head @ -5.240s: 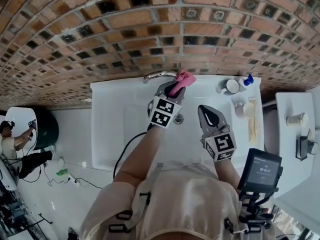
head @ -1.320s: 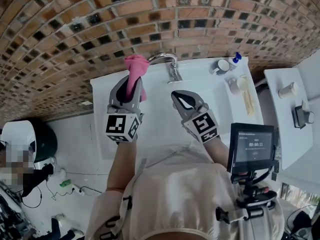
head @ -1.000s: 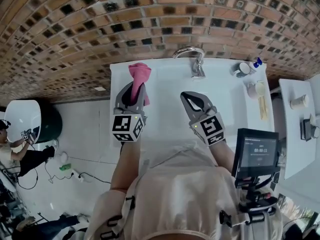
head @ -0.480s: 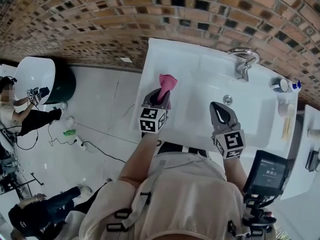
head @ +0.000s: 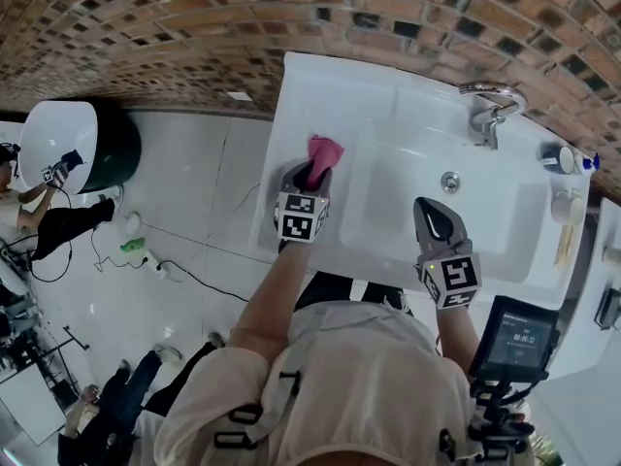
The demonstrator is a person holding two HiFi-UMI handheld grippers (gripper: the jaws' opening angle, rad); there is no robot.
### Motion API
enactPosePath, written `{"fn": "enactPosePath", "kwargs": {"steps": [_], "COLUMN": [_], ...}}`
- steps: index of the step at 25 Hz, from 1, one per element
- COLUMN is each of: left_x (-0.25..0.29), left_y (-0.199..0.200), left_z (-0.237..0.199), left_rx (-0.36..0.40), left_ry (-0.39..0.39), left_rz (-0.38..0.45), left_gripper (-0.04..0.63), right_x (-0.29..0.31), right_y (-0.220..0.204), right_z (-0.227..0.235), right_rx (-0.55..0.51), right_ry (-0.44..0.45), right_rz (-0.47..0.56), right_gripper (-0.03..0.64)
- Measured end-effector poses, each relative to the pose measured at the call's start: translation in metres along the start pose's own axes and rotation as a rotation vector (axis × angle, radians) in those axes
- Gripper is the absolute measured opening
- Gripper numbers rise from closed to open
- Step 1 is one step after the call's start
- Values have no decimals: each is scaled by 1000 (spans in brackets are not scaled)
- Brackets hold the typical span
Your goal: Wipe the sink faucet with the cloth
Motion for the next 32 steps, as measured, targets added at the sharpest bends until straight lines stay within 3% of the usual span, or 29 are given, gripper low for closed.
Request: {"fn": "enactPosePath", "kwargs": {"steps": [4,7,11,16,21,23,26,32], "left_x": [-6,-25,-57,-106,-153,-168,-180,-166], "left_y": [2,17,62,133,190,205,214,208], "left_z": [1,-2,4,34,88,108,128,147], "left_rx": [5,-8,-4,72,189,258,310,323], "left_ry": [-5,10,-6,-82,-242,-292,-334,-375], "left_rz": [12,68,242,479,672,732,773,746], "left_gripper": [221,227,225,221,215,137,51,29], "right_x": [6,5,-1,-17,-45,-55,-67,-83], "right_y": [1,11,34,72,105,113,124,138], "right_z": [1,-2,-6,1,13,16,18,24], "right_rx": [1,-13,-53,-106,-153,-158,-149,-186], "right_ry": [2,5,-3,-40,-81,-94,-91,-92], "right_rz": [8,28,80,159,266,295,347,412], "right_gripper": [-9,-9,-9,-9,-9,-9,-9,-9]}}
Point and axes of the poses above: the fingertips, and each gripper's own axes: x forward along the fingers, z to its right, y out of its top, the point moved 10 cm from there along -x, backward along the fingers, and after that the axes turned 6 degrees about -x, right-handed, at the moved point
